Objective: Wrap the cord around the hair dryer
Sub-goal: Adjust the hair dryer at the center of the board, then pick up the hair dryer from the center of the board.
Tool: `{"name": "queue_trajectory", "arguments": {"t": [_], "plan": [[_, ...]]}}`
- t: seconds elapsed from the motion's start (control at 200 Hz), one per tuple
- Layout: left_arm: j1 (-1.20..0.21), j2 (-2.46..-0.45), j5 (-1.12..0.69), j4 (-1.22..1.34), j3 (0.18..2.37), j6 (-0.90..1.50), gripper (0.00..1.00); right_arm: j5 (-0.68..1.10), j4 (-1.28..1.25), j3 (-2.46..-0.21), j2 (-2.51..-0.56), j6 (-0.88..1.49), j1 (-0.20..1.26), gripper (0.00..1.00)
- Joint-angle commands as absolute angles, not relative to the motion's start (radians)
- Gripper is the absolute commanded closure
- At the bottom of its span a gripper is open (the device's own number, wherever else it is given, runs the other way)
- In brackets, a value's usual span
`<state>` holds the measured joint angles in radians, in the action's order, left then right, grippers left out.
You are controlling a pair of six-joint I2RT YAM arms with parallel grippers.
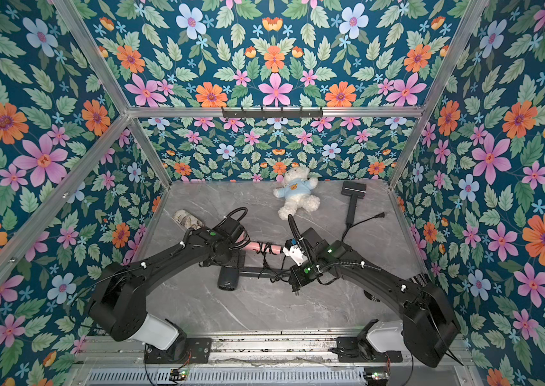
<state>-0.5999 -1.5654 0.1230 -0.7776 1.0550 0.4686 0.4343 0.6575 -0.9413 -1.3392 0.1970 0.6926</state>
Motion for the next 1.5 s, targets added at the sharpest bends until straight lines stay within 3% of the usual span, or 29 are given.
{"name": "queue_trajectory", "arguments": {"t": [0.0, 0.305, 0.405, 0.5, 0.57, 0.835, 1.175, 1.495], "plan": [[-0.591, -1.597, 0.086, -0.742, 1.052, 0.418, 0.01, 0.428, 0.654, -0.938, -1.344, 0.181, 0.693, 1.00], [-0.584, -1.700, 0.062, -0.690, 1.021, 0.388, 0.01, 0.419, 0.638, -0.933, -1.358, 0.181, 0.693, 1.00], [-0.583, -1.729, 0.060, -0.682, 1.021, 0.380, 0.08, 0.416, 0.637, -0.934, -1.362, 0.181, 0.693, 1.00], [-0.582, -1.737, 0.059, -0.683, 1.026, 0.377, 0.08, 0.412, 0.637, -0.934, -1.361, 0.181, 0.693, 1.00], [-0.581, -1.723, 0.066, -0.698, 1.043, 0.377, 0.01, 0.411, 0.634, -0.933, -1.364, 0.182, 0.693, 1.00], [-0.584, -1.527, 0.190, -0.961, 1.197, 0.432, 0.01, 0.405, 0.633, -0.926, -1.367, 0.184, 0.693, 1.00], [-0.839, -1.302, 0.134, -1.033, 0.975, 0.752, 0.01, 0.402, 0.611, -0.919, -1.378, 0.196, 0.693, 1.00], [-0.822, -1.381, 0.163, -0.796, 0.811, 0.748, 0.01, 0.395, 0.633, -0.913, -1.350, 0.195, 0.692, 1.00]]}}
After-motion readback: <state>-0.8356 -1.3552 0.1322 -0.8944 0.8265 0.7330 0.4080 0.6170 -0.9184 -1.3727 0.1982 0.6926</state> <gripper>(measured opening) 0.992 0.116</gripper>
